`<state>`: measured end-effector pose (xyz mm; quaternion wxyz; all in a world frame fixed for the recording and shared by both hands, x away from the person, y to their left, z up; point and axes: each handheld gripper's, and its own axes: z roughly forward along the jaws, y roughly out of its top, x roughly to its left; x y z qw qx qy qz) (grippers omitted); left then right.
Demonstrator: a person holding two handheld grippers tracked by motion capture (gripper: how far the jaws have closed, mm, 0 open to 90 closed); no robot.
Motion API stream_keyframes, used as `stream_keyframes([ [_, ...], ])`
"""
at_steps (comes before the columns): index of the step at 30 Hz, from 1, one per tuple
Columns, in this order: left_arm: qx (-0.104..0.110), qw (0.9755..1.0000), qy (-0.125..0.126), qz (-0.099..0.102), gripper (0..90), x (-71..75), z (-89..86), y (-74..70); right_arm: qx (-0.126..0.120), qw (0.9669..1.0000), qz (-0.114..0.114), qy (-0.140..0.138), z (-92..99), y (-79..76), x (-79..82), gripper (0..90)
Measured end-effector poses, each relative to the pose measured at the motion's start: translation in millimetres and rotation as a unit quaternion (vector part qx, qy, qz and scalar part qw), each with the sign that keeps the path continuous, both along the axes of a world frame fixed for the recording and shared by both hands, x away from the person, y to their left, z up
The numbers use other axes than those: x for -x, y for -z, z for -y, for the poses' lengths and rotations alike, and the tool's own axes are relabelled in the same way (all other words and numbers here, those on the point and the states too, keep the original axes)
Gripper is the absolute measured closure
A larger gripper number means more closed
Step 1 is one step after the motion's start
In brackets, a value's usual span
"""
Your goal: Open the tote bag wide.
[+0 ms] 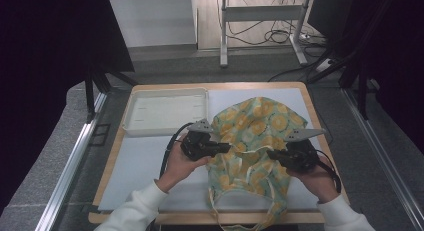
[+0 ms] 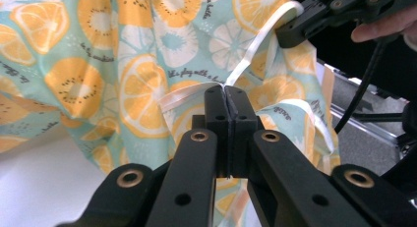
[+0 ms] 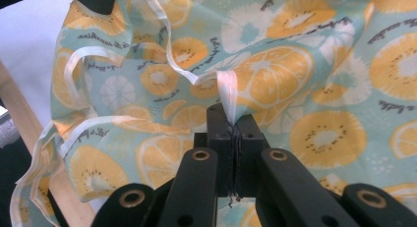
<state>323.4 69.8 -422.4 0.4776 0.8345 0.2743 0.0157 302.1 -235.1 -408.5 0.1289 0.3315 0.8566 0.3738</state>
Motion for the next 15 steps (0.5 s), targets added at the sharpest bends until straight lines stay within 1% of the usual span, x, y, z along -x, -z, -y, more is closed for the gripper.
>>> stream_keyframes([
  [8, -0.008, 0.9999, -0.013, 0.007, 90.0, -6.6, -5.4, -6.7, -0.003, 1.0000, 0.001, 0.004, 3.8, -7.1, -9.9, 88.0],
  [15, -0.007, 0.9996, -0.021, 0.016, 90.0, -9.9, -10.7, -15.0, 0.001, 0.9999, 0.013, 0.008, 4.5, -15.4, -16.4, 88.0],
])
